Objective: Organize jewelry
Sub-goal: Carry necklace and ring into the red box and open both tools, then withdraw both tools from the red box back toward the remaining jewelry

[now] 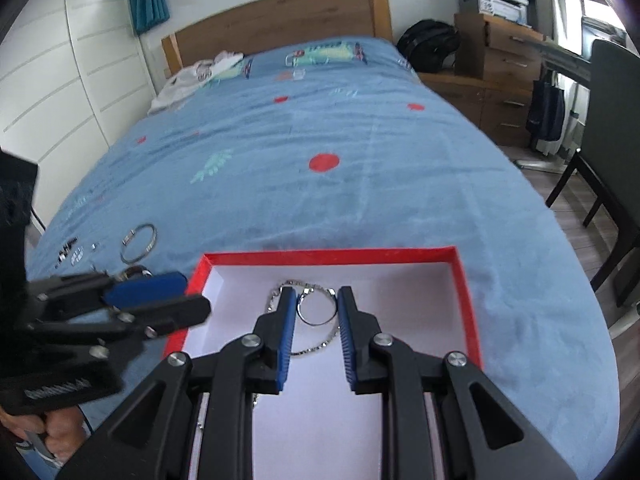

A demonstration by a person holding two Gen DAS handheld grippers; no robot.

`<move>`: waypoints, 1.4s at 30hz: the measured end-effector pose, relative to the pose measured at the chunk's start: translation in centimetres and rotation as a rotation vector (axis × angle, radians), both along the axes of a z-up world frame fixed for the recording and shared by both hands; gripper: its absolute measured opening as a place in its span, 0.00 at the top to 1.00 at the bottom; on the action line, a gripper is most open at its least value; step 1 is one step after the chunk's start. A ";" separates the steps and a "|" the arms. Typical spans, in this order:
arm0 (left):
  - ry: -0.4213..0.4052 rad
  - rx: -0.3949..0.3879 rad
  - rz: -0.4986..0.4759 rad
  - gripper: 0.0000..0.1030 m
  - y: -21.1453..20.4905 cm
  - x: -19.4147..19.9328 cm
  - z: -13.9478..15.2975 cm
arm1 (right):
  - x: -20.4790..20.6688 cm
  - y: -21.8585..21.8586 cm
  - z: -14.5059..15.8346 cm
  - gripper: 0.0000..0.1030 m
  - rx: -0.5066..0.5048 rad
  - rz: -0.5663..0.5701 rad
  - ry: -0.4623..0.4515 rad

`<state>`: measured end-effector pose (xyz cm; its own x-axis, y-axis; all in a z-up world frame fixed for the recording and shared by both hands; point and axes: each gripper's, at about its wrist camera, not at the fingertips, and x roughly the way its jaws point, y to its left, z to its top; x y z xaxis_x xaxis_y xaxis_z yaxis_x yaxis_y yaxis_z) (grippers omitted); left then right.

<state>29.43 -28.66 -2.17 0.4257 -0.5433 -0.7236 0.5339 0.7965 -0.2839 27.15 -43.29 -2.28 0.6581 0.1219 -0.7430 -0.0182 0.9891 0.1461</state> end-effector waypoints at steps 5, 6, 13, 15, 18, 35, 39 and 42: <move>-0.003 -0.023 0.020 0.67 0.4 0.5 0.3 | 2.2 1.1 -2.0 0.80 -0.032 0.054 0.101; -0.006 -0.027 0.024 0.67 0.6 0.6 0.4 | 2.5 1.2 -2.3 0.80 -0.038 0.059 0.114; -0.009 -0.058 0.065 0.67 2.7 0.8 0.8 | 3.5 1.7 -3.8 0.79 -0.062 0.076 0.177; -0.009 -0.058 0.076 0.67 3.4 0.8 0.9 | 3.5 1.5 -3.9 0.79 -0.059 0.065 0.177; -0.009 -0.055 0.093 0.67 4.7 0.6 1.0 | 3.6 1.7 -3.8 0.79 -0.075 0.065 0.182; -0.049 0.061 0.295 0.55 18.1 -6.3 5.6 | -1.0 4.2 3.9 0.64 -0.109 -0.001 0.104; -0.086 0.072 0.365 0.50 22.3 -9.4 8.2 | -4.3 6.2 8.5 0.64 -0.103 -0.009 0.041; -0.128 0.081 0.424 0.47 26.2 -12.5 10.9 | -7.4 8.1 12.2 0.64 -0.097 -0.002 -0.018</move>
